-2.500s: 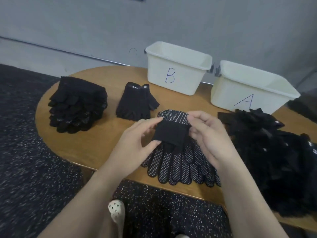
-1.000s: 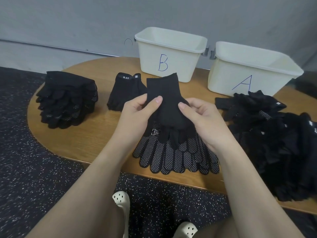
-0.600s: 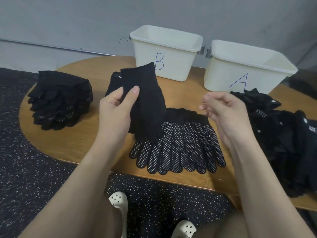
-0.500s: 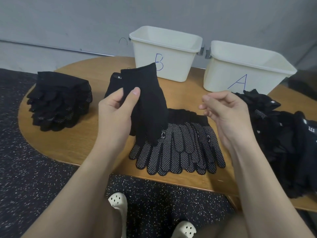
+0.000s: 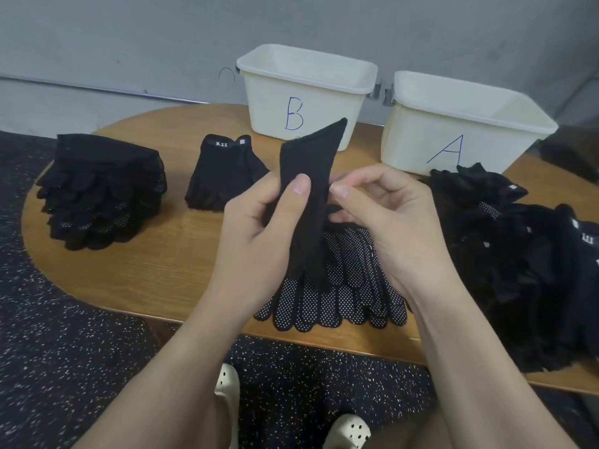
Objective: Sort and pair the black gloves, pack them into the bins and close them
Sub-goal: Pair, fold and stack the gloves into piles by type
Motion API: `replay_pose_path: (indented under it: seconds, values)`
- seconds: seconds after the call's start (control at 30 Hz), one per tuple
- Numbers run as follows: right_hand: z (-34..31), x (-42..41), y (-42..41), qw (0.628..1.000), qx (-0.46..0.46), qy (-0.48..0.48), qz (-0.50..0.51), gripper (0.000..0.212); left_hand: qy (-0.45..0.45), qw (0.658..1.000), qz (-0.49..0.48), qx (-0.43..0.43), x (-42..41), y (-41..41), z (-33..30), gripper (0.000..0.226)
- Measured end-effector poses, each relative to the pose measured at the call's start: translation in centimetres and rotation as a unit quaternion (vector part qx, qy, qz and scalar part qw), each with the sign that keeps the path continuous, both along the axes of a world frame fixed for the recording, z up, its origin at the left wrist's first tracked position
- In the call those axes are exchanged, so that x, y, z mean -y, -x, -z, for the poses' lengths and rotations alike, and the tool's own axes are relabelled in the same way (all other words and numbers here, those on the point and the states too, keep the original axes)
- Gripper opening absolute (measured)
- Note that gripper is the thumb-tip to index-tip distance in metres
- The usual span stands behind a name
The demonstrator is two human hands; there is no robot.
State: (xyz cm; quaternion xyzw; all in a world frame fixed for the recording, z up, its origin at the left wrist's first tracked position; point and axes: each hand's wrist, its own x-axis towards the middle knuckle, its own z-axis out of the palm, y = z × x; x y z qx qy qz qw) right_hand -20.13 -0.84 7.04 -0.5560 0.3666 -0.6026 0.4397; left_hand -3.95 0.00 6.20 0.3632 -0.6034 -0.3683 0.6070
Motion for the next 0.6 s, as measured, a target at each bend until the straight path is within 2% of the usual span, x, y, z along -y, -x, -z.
replay_pose_path:
  seconds: [0.1, 0.2, 0.27, 0.33, 0.47, 0.6]
  values:
    - [-0.5, 0.0, 0.8, 1.0, -0.019, 0.006, -0.01, 0.009, -0.012, 0.999, 0.032, 0.032, 0.0, 0.2, -0.1, 0.043]
    - [-1.2, -0.2, 2.0, 0.997, -0.058, 0.007, -0.047, 0.03, -0.025, 0.993, 0.067, 0.092, 0.0, 0.1, 0.1, 0.055]
    - [-1.3, -0.4, 2.2, 0.996, -0.074, 0.01, -0.058, 0.039, -0.015, 0.99, 0.085, 0.108, -0.1, 0.2, -0.1, 0.046]
    - [-1.2, -0.5, 1.9, 0.995, -0.092, 0.016, -0.048, 0.04, 0.01, 0.987, 0.087, 0.137, 0.1, 0.2, -0.4, 0.032]
    - [-0.8, 0.0, 1.9, 0.993, -0.114, 0.009, 0.019, 0.026, 0.092, 0.971, 0.074, 0.209, 0.9, 0.1, 0.0, 0.046]
    - [-1.0, -0.3, 2.6, 0.99, -0.139, 0.005, -0.035, 0.028, 0.075, 0.977, 0.039, 0.193, 1.4, -0.1, 0.5, 0.036]
